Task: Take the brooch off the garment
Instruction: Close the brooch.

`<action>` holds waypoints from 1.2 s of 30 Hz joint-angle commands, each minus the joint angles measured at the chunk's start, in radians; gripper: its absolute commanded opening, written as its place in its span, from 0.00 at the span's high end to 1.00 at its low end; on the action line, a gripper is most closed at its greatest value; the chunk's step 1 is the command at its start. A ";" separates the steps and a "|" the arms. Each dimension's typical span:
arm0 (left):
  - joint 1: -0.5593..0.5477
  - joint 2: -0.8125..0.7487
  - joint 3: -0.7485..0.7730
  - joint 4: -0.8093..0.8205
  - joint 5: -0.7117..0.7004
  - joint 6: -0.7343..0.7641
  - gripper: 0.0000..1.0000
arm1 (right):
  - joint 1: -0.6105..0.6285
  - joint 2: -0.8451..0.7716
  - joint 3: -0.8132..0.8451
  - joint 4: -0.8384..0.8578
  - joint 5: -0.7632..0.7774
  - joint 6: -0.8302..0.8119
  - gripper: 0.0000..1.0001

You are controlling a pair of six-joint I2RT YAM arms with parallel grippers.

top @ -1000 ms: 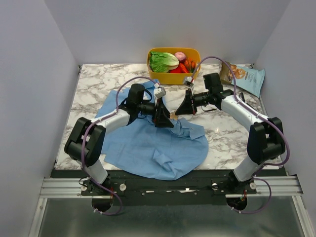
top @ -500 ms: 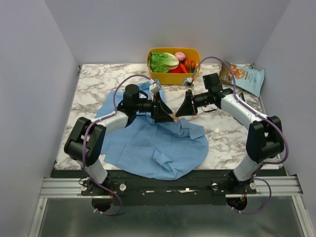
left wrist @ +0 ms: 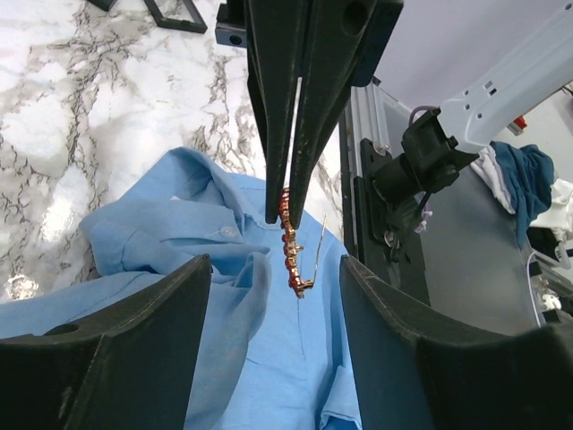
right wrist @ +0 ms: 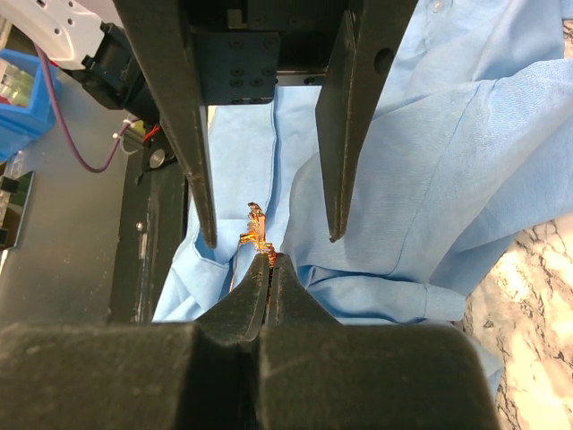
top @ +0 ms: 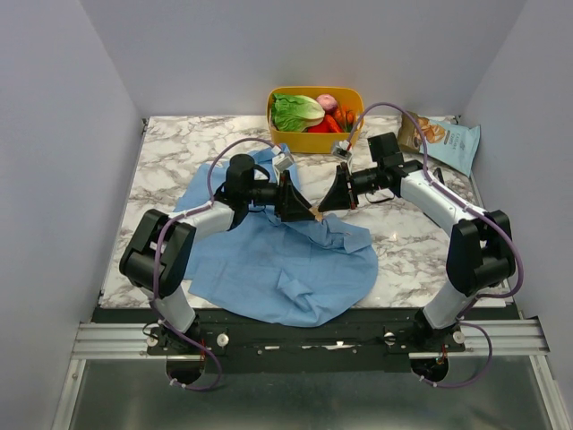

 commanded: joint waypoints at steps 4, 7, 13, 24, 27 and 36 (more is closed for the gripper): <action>-0.005 0.005 0.014 -0.029 -0.041 0.039 0.40 | -0.002 0.005 0.022 0.006 0.000 0.002 0.99; -0.006 0.003 0.006 -0.009 -0.047 0.034 0.42 | -0.002 0.010 0.021 0.008 -0.001 0.006 0.99; -0.006 0.005 -0.008 0.031 -0.050 0.008 0.46 | -0.002 0.024 0.019 0.008 0.000 0.009 0.99; -0.006 0.015 -0.008 0.051 -0.035 -0.010 0.61 | -0.002 0.016 0.021 0.012 0.000 0.013 0.99; -0.009 0.018 -0.005 0.049 -0.027 -0.010 0.62 | -0.002 0.011 0.021 0.015 0.005 0.015 0.99; -0.019 0.026 0.003 0.038 -0.013 -0.005 0.80 | -0.002 0.005 0.018 0.029 0.005 0.024 0.99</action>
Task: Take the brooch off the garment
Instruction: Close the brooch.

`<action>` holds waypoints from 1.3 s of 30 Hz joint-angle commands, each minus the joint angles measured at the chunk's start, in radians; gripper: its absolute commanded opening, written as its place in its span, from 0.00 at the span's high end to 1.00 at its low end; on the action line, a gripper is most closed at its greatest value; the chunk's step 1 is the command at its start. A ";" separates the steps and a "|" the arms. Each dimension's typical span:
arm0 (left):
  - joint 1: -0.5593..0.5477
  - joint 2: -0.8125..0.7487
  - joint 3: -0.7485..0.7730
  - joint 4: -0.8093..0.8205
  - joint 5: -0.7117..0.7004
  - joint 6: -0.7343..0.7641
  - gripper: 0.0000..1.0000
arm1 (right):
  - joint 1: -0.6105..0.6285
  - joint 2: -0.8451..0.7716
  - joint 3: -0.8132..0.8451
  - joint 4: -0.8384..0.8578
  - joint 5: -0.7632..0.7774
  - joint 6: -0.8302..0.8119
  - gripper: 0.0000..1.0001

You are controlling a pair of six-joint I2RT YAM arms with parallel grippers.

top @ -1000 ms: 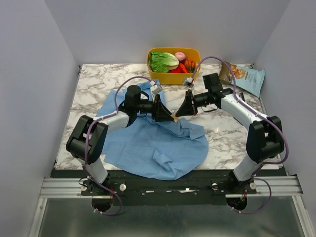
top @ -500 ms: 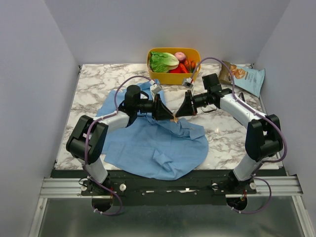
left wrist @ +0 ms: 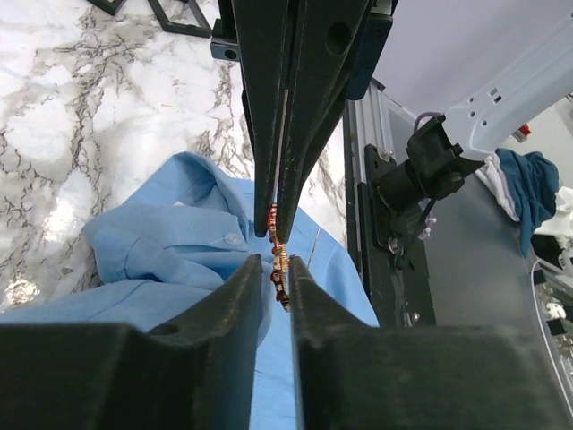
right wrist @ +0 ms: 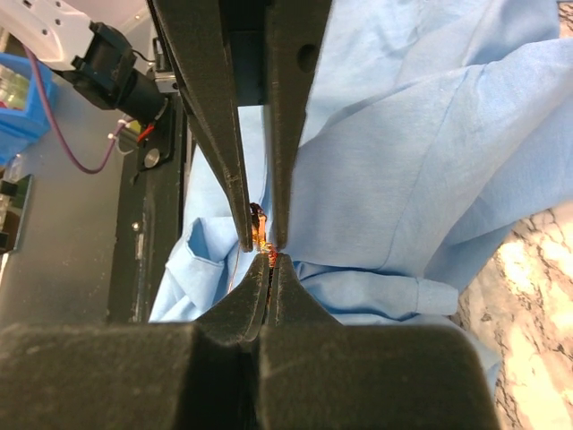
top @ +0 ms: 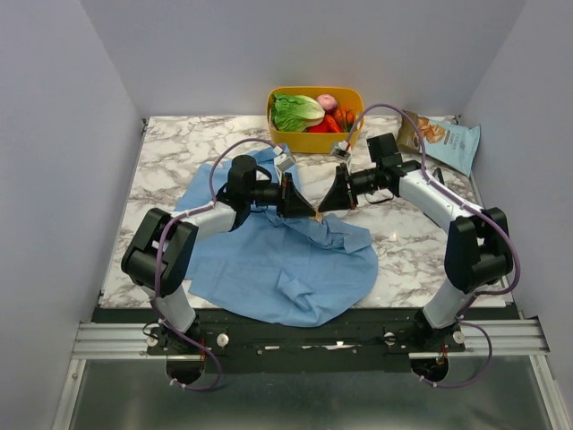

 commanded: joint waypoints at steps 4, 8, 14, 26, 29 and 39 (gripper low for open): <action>-0.009 0.009 0.000 0.011 0.007 0.009 1.00 | -0.004 -0.015 0.016 0.026 -0.003 0.017 0.99; -0.009 0.003 -0.003 0.012 -0.004 0.015 1.00 | -0.002 -0.016 0.018 0.024 0.000 0.019 0.98; -0.009 0.002 -0.006 0.014 -0.012 0.015 1.00 | -0.002 -0.038 0.018 0.021 0.037 -0.001 0.81; -0.009 0.015 0.005 0.006 -0.013 0.004 1.00 | -0.002 -0.133 -0.025 -0.033 0.124 -0.166 0.13; -0.007 0.028 0.025 -0.020 -0.007 -0.006 1.00 | 0.001 -0.143 -0.053 -0.017 0.159 -0.199 0.06; -0.007 0.051 0.036 -0.023 -0.003 -0.026 1.00 | 0.044 -0.180 -0.099 0.053 0.267 -0.214 0.00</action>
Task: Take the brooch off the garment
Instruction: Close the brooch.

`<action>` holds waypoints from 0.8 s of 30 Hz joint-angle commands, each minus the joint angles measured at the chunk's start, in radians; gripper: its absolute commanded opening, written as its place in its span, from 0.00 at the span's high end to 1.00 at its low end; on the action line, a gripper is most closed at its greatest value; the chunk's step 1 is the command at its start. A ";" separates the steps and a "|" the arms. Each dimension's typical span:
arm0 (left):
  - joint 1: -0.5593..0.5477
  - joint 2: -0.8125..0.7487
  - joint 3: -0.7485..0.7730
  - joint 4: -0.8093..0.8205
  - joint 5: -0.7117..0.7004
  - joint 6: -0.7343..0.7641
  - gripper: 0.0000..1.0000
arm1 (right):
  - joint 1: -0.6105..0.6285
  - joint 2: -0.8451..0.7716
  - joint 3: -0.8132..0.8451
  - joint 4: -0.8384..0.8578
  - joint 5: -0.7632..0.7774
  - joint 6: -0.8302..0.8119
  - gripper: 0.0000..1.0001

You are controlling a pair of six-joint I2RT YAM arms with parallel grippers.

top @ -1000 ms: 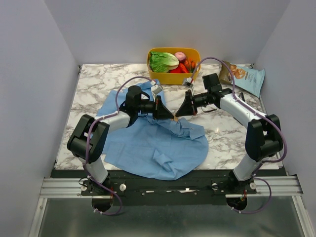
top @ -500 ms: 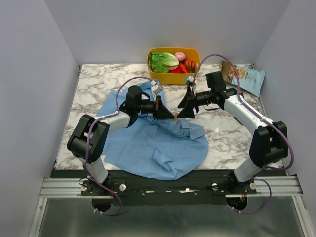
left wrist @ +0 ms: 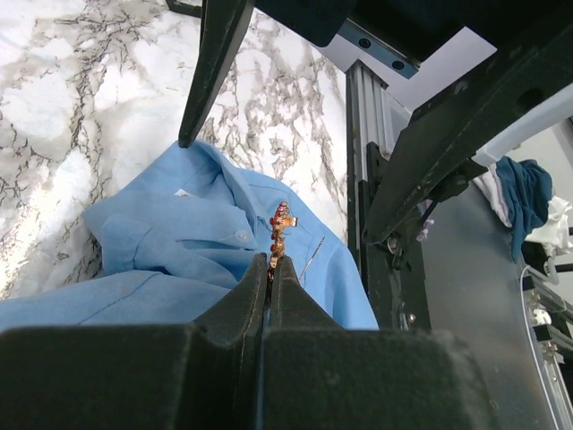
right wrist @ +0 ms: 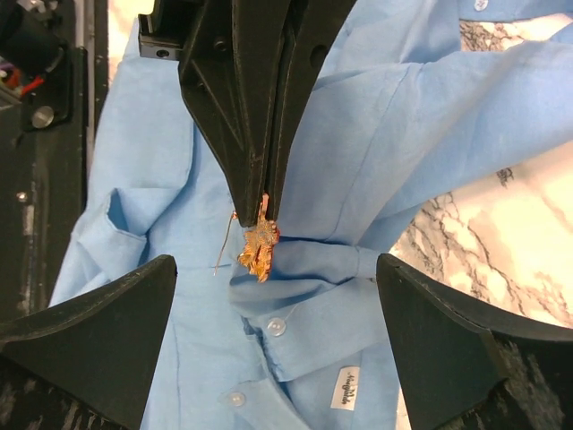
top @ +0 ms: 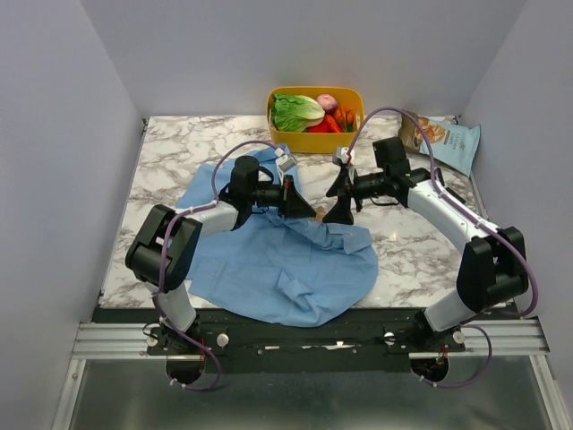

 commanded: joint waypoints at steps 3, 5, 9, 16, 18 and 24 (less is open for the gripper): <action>-0.002 0.019 0.033 -0.012 0.007 -0.005 1.00 | 0.056 -0.027 -0.011 0.037 0.095 -0.039 0.00; -0.002 0.018 0.033 -0.015 0.007 -0.005 1.00 | 0.073 -0.020 -0.010 0.037 0.116 -0.045 0.00; -0.002 0.019 0.035 -0.018 0.007 -0.002 1.00 | 0.084 -0.006 -0.007 0.037 0.154 -0.054 0.02; -0.002 0.033 0.044 -0.031 0.008 -0.002 1.00 | 0.082 -0.004 0.001 0.029 0.164 -0.048 0.09; -0.002 0.034 0.045 -0.035 0.008 -0.002 1.00 | 0.084 0.000 0.007 0.022 0.164 -0.054 0.13; -0.002 0.028 0.042 -0.035 -0.001 0.007 1.00 | 0.084 0.022 0.029 -0.014 0.156 -0.065 0.17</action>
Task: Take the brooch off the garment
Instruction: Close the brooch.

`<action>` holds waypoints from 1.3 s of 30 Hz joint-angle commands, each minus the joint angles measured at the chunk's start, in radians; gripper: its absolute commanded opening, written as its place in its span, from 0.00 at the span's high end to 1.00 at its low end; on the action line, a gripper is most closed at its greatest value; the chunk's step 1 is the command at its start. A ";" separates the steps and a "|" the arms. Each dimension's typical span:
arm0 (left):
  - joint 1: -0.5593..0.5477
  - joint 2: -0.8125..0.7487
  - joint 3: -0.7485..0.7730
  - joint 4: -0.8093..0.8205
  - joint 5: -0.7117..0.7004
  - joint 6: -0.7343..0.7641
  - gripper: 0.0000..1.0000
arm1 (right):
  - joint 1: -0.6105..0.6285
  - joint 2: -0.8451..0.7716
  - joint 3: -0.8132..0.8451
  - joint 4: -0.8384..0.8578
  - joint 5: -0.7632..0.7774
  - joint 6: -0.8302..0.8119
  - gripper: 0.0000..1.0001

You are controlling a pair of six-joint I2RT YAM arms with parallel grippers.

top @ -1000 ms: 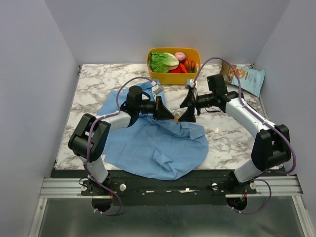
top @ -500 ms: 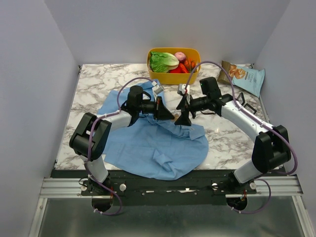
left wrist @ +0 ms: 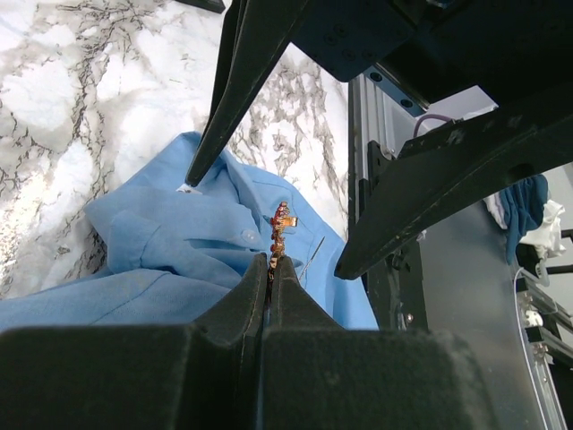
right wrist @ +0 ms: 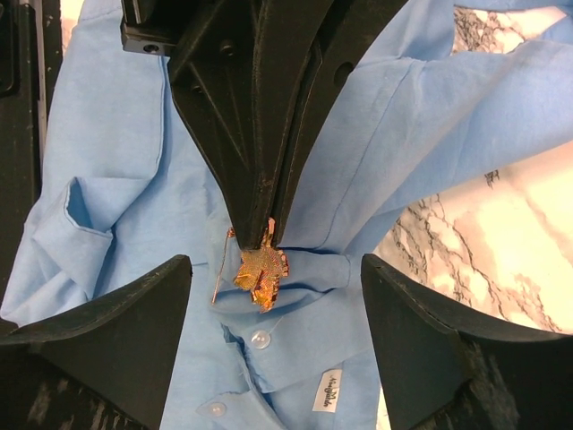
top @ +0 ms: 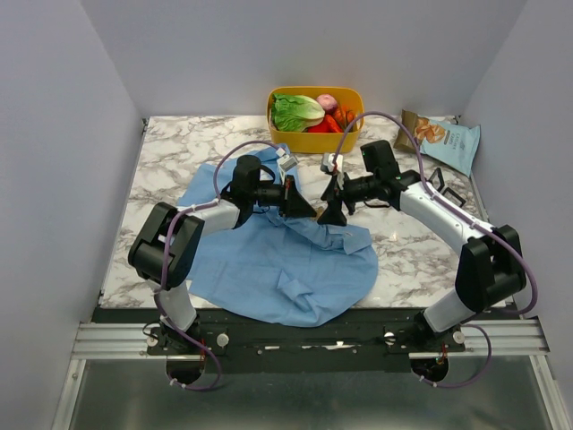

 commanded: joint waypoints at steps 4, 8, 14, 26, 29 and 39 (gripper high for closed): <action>-0.002 0.001 0.019 -0.011 -0.002 0.012 1.00 | 0.002 0.000 0.027 -0.026 0.022 -0.023 0.17; -0.002 -0.004 0.022 -0.025 -0.007 0.022 1.00 | 0.002 0.004 0.031 -0.030 0.018 -0.017 0.17; -0.002 -0.007 0.026 -0.038 -0.010 0.033 1.00 | 0.004 0.006 0.037 -0.044 0.016 -0.016 0.17; -0.002 -0.002 0.029 -0.052 -0.012 0.044 1.00 | 0.022 0.023 0.055 -0.083 0.022 -0.037 0.20; -0.002 -0.002 0.029 -0.052 -0.012 0.044 1.00 | 0.035 0.030 0.063 -0.109 0.025 -0.064 0.20; -0.002 -0.004 0.029 -0.054 -0.012 0.044 1.00 | 0.048 0.047 0.069 -0.124 0.086 -0.086 0.21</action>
